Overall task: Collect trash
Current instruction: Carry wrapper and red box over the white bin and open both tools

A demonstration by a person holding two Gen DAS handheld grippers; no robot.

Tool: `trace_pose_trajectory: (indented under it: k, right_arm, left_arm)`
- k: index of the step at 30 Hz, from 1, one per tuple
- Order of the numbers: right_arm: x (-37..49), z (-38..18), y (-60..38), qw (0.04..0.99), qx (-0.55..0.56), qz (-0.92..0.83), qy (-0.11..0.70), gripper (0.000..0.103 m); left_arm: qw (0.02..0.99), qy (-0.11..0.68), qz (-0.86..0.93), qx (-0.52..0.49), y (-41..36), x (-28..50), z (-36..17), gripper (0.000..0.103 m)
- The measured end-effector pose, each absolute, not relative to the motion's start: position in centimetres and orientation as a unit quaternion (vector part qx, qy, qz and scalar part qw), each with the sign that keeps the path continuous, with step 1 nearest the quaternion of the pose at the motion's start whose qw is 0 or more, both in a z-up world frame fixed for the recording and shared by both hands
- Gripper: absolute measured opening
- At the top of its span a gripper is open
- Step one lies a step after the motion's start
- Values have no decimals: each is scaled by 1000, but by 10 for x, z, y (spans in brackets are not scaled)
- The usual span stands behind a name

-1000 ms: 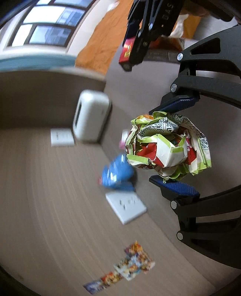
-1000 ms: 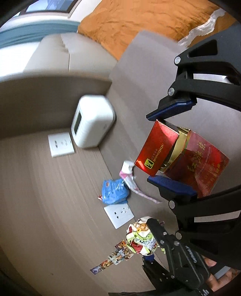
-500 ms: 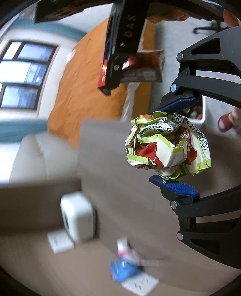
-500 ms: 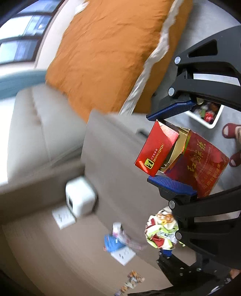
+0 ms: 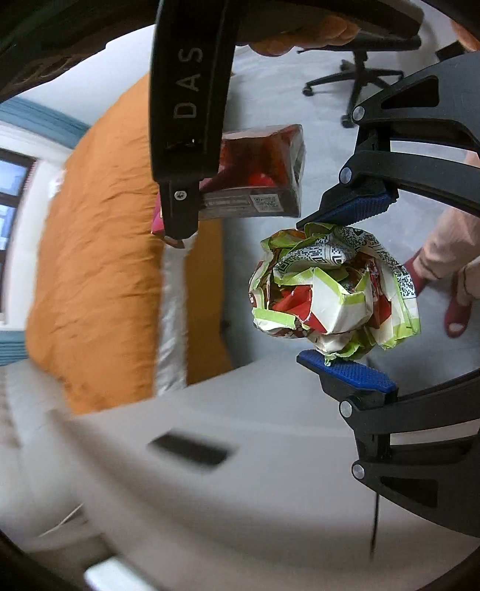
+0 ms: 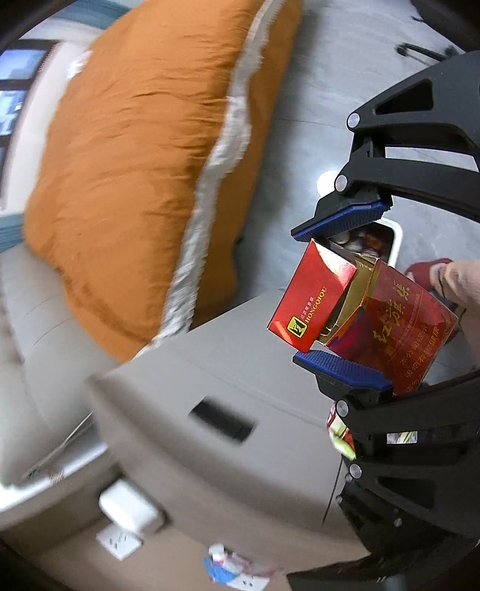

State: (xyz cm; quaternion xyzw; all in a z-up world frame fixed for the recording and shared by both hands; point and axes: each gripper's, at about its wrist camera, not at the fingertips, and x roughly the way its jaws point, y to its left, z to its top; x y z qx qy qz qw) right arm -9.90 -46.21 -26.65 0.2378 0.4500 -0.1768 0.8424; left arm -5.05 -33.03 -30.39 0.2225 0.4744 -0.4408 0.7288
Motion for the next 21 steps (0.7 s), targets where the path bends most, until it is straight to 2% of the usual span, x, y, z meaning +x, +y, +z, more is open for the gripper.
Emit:
trace_pose_trajectory:
  k: [12, 13, 14, 15, 16, 17, 21]
  right_arm:
    - [-83, -433, -491, 798, 275, -172, 508, 62]
    - [-80, -450, -494, 795, 273, -170, 514, 62]
    - [-79, -462, -495, 792, 272, -168, 520, 63]
    - [-77, -473, -495, 789, 269, -164, 528, 70]
    - [-75, -489, -496, 782, 262, -163, 542, 89]
    - [-73, -501, -497, 777, 257, -168, 550, 98]
    - [-73, -537, -495, 763, 246, -172, 573, 99]
  left_arm:
    - [683, 548, -421, 237, -370, -48, -479, 65]
    - [679, 554, -422, 232, -371, -45, -491, 72]
    - [672, 563, -426, 223, -374, -43, -505, 93]
    - [669, 568, -426, 219, -376, -42, -513, 99]
    - [667, 571, -426, 218, -378, -41, -526, 98]
    - [664, 574, -424, 223, -380, -41, -538, 98]
    - [668, 571, -405, 251, -383, -39, -568, 98]
